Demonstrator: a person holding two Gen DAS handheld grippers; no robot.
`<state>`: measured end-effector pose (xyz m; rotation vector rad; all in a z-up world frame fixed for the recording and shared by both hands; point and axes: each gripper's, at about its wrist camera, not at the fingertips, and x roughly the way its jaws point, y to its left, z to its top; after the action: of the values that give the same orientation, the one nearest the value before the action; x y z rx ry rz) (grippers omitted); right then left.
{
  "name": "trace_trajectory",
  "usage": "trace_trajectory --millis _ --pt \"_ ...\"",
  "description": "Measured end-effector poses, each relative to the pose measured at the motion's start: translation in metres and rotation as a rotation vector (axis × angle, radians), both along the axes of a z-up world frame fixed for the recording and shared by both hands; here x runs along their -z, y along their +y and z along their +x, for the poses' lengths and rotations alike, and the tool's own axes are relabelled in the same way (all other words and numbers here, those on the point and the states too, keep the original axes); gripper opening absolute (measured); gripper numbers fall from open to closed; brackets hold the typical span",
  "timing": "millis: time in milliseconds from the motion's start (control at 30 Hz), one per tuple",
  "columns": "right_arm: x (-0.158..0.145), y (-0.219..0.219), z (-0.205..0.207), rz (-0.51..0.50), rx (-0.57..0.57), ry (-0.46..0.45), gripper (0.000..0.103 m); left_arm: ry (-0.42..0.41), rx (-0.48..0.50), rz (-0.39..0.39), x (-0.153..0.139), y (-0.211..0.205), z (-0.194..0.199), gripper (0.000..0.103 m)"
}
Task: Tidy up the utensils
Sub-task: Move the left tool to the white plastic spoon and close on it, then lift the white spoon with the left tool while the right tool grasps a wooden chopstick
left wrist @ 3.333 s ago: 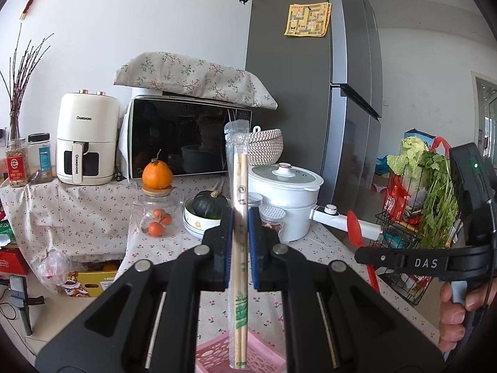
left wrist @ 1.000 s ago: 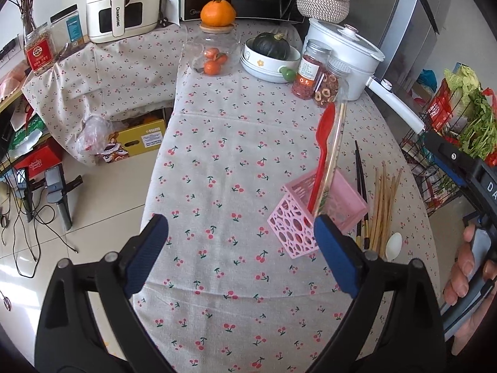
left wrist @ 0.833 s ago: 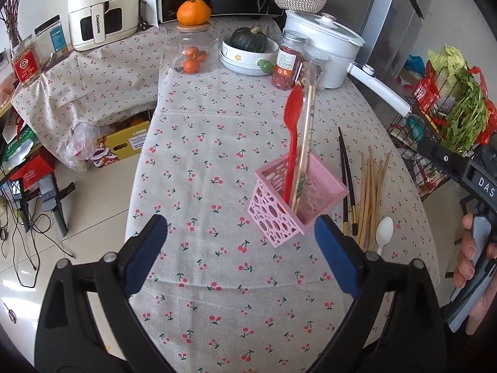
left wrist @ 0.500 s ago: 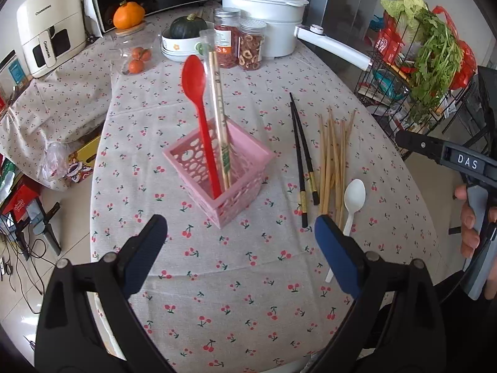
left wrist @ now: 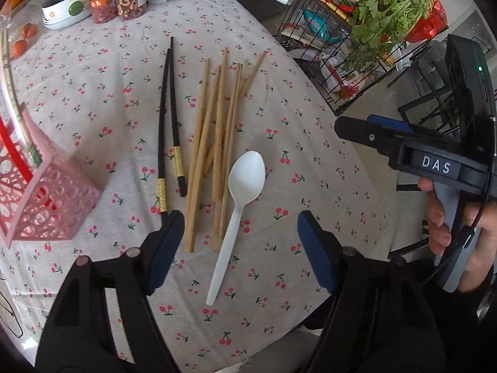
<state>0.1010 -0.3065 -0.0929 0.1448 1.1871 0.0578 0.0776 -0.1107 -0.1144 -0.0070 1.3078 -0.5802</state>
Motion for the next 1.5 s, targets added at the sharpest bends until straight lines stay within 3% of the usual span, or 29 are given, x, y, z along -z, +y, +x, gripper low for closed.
trace_trajectory --millis 167,533,667,1067,1200,1500 --pt "0.000 -0.017 0.005 0.018 0.025 0.003 0.080 0.028 0.045 0.031 0.015 -0.034 0.016 0.057" --pt "-0.001 -0.040 0.009 0.032 0.058 -0.001 0.080 0.048 0.080 0.159 0.040 -0.055 0.032 0.055" --pt "0.000 -0.044 0.010 0.032 0.064 0.002 0.080 0.069 0.091 0.175 0.042 -0.060 0.032 0.044" --pt "0.000 -0.046 0.011 0.036 0.080 0.000 0.080 0.020 0.157 0.313 0.047 -0.080 0.028 0.037" --pt "0.002 -0.047 0.011 0.035 0.085 0.002 0.080 0.005 0.116 0.282 0.043 -0.082 0.030 0.037" --pt "0.007 -0.046 0.017 0.022 0.095 0.018 0.080 -0.147 -0.009 0.109 -0.014 -0.030 0.024 0.037"
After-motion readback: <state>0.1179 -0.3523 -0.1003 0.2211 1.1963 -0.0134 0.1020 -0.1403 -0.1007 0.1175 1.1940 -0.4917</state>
